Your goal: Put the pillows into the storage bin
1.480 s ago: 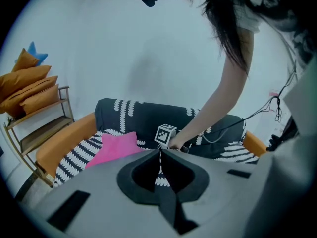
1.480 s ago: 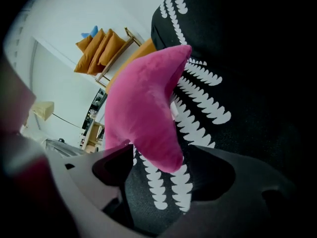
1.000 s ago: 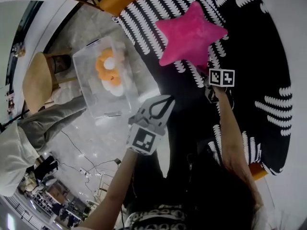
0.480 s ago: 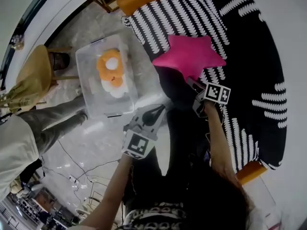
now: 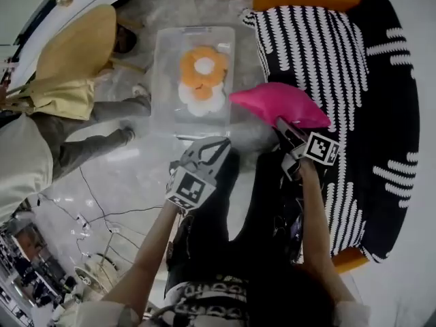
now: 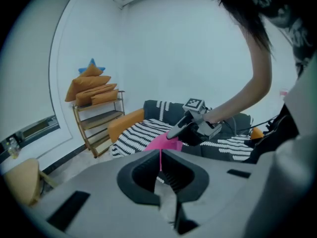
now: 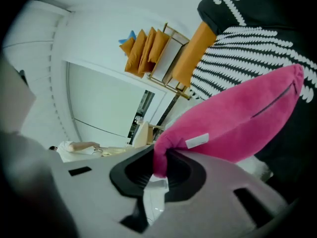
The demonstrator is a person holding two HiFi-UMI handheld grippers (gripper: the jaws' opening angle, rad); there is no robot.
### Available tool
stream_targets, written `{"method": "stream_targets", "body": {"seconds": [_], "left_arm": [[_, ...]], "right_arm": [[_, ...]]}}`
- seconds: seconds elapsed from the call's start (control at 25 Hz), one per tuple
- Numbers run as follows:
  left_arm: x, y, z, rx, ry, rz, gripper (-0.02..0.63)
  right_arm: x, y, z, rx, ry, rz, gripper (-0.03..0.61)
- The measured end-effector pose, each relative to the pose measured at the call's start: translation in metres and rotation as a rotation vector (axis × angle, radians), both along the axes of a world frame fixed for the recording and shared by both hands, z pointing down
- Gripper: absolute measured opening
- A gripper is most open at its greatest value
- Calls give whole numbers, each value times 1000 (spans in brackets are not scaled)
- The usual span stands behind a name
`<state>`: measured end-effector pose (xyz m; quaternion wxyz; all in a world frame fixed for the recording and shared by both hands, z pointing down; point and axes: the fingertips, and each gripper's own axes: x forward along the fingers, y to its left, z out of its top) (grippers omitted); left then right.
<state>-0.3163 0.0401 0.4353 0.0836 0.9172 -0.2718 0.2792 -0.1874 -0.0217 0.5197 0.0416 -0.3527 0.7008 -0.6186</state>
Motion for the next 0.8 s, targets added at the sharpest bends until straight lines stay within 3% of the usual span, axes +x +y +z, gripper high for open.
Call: {"method": "stream_targets", "body": {"seconds": [0.12, 0.28, 0.48, 0.6, 0.64, 0.68, 0.8], "left_arm": [[-67, 10, -4, -2, -23, -101, 5], [-146, 23, -3, -1, -42, -241, 5], [-203, 30, 8, -20, -18, -390, 6], [-217, 30, 13, -28, -3, -440, 5], [-220, 29, 14, -27, 6, -450, 6], [-221, 29, 15, -28, 16, -458, 5], [-222, 32, 22, -46, 42, -464, 5]], "right_arm": [[-83, 2, -21, 66, -96, -101, 43], [-170, 16, -15, -23, -113, -170, 43], [-279, 28, 21, -101, -130, -324, 53], [-312, 33, 58, -153, -53, -371, 122], [-317, 33, 62, -141, -39, -378, 95], [-321, 32, 63, -122, -35, -385, 106], [-329, 36, 54, -63, -25, -435, 198]]}}
